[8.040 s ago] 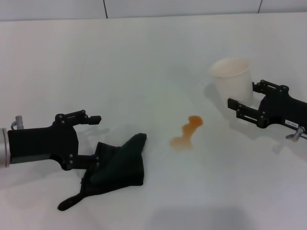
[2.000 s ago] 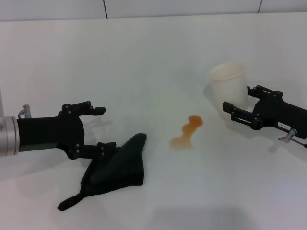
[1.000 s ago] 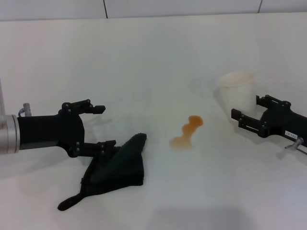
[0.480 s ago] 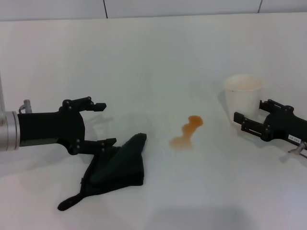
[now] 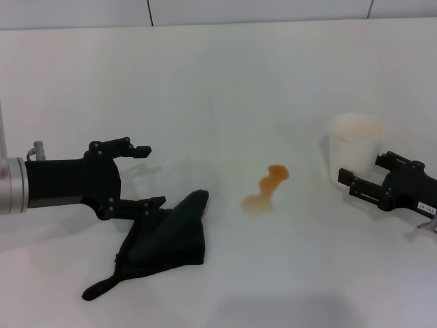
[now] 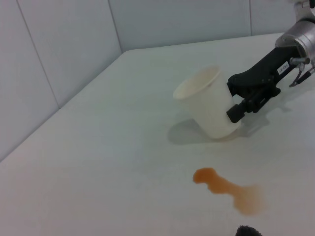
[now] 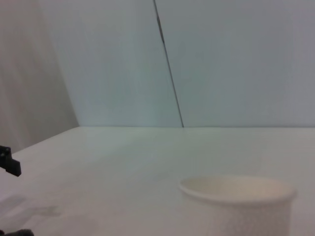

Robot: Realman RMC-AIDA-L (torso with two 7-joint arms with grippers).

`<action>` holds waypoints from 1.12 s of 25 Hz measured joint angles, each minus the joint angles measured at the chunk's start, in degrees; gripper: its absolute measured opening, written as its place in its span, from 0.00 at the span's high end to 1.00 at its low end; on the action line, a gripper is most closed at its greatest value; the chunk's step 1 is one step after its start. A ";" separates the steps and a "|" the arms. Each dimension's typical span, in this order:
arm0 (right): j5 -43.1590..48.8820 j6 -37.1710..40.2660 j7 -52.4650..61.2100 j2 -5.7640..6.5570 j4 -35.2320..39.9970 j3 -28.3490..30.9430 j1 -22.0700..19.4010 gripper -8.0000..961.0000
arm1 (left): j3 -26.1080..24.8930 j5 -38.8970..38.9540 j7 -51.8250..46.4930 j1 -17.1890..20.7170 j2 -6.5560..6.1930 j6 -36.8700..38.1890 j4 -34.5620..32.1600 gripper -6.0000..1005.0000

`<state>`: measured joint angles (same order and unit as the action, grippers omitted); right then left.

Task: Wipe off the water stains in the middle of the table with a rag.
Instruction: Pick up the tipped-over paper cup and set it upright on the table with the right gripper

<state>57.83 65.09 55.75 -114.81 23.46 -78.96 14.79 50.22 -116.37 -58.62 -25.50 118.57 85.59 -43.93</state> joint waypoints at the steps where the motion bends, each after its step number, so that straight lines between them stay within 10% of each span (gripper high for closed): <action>1: 0.10 0.02 0.01 0.00 -0.07 -0.08 -0.03 0.24 | 0.02 0.00 0.00 0.00 0.00 0.00 -0.01 0.22; 28: 0.36 2.78 -0.09 0.08 3.52 -0.04 -6.33 0.11 | 0.05 -0.09 0.54 -0.16 0.17 -0.41 0.03 0.22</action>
<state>58.19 67.87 55.66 -114.73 26.98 -79.01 8.46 50.27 -116.46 -58.09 -25.67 118.74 85.18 -43.90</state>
